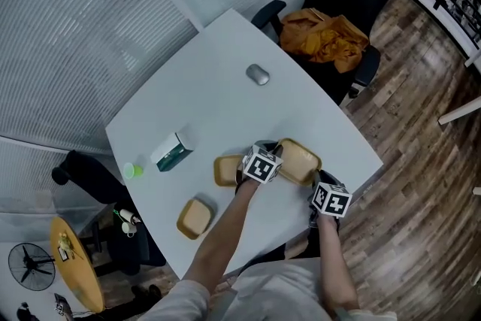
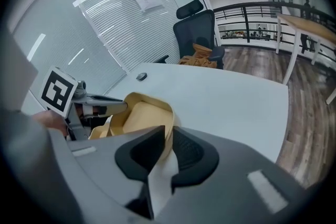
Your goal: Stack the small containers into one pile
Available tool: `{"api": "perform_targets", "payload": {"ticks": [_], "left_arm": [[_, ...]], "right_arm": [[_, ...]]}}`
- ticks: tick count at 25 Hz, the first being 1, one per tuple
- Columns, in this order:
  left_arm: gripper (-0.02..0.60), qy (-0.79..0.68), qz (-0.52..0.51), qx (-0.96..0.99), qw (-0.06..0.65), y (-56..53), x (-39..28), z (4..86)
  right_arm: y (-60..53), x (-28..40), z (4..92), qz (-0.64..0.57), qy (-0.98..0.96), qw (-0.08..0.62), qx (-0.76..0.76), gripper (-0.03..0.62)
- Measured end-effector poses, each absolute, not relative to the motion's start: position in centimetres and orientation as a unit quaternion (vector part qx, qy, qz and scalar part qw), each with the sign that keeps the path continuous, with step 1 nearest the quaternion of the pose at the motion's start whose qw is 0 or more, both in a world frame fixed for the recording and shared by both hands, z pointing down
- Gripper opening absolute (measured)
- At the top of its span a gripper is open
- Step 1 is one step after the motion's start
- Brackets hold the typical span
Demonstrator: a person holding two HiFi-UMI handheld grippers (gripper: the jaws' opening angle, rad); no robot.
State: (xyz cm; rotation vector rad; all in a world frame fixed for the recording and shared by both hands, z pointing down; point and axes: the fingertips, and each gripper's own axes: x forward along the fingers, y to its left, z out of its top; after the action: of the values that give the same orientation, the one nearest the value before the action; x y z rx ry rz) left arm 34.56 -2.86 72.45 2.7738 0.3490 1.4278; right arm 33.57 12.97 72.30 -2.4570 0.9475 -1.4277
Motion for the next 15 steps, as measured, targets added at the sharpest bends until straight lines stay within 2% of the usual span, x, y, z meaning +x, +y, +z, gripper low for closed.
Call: {"api": "perform_targets", "payload": {"ticks": [8,15], "left_arm": [[0.031,0.039,0.405,0.913,0.04,-5.1,32.1,67.8],[0.029,-0.094,0.335,0.931,0.109,-11.5,22.6,62.9]], "right_arm": [[10.7,34.0,68.0,-0.441,0.374,0.046,-0.814,0.04],[2.7,29.4,64.4,-0.399,0.489,-0.027,-0.775,0.037]]}}
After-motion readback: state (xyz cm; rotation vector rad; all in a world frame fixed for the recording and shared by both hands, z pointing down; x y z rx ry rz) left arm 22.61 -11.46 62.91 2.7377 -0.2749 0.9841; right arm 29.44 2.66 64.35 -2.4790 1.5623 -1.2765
